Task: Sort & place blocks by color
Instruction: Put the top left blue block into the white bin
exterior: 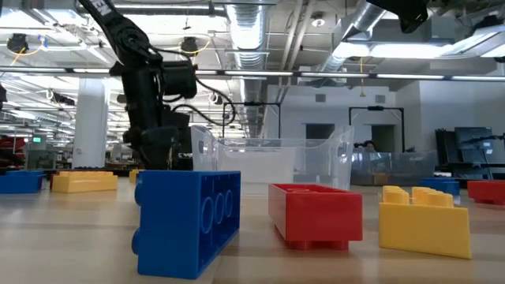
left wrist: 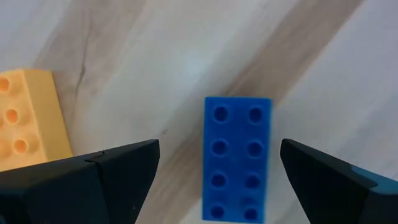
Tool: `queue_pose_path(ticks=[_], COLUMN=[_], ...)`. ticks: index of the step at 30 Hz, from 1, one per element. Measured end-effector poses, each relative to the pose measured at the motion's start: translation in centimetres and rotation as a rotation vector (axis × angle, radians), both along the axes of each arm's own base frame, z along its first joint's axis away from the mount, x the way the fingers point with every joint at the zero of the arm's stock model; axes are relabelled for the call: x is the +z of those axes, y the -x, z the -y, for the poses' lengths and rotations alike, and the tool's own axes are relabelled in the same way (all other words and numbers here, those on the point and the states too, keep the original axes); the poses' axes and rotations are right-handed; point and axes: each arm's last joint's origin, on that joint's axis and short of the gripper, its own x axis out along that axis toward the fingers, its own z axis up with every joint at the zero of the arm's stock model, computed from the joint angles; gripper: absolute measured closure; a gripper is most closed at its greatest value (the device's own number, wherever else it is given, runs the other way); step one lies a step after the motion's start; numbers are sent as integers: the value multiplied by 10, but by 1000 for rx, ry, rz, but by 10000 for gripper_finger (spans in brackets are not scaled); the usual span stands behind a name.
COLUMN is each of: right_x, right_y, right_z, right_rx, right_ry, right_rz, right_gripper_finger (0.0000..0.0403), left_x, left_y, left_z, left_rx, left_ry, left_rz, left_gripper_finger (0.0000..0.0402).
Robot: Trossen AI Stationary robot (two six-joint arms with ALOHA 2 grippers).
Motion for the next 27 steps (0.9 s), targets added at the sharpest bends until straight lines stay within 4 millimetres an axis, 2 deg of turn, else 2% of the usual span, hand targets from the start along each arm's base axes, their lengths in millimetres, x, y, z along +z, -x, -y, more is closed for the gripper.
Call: queue_pose_path(ticks=[6,9,12,17,18,21,24,27], right_x=[0,0,0,0,0,0,0,0], right_y=[0,0,0,0,0,0,0,-1], right_z=[0,0,0,0,0,0,0,2], right_rx=[0,0,0,0,0,0,-2,-10], right_ry=[-1,-2,-2,-3,-2,-2,-2,-3], right_rz=[2,3,3,3,3,3,4,4], right_gripper_finger=[120,120,120,120,120,120,120,120], left_x=[-12,-12,-12,-10,-8,2,33,54], left_y=[-1,-1,-2,-3,-3,-5,-16,-23], left_z=[-8,-8,-8,-9,-9,-10,-17,-21], left_rx=[-14,-19,-21,-59,-64,-62,-70,-85], left_ry=[40,50,49,43,39,3,-90,-148], left_rz=[-20,-9,-3,10,13,42,179,253], left_gripper_finger=[76,98,149,276,297,299,299,299])
